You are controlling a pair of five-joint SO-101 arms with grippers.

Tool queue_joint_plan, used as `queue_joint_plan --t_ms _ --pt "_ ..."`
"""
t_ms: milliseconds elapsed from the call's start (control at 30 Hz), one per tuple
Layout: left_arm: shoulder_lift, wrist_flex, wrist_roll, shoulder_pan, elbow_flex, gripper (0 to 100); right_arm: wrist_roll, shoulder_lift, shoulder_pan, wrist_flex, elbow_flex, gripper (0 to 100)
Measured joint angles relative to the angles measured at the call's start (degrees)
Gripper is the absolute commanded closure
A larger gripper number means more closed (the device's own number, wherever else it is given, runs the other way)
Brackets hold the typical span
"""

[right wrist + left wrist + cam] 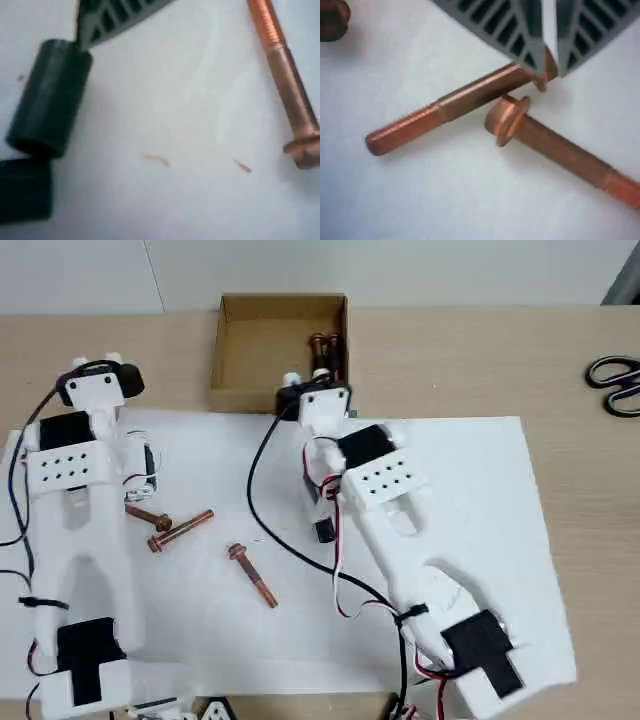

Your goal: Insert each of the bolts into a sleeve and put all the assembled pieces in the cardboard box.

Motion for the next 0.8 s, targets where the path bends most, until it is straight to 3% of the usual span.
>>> queue_joint_plan --t_ms 400,800 --pt "0.00 -1.67 0.79 0.53 0.00 100 -0.18 7.12 -2.73 0.09 0.00 86.2" --pt "0.00 -1.67 0.79 0.53 0.00 100 -0.18 12.31 -2.73 -6.68 0.00 86.2"
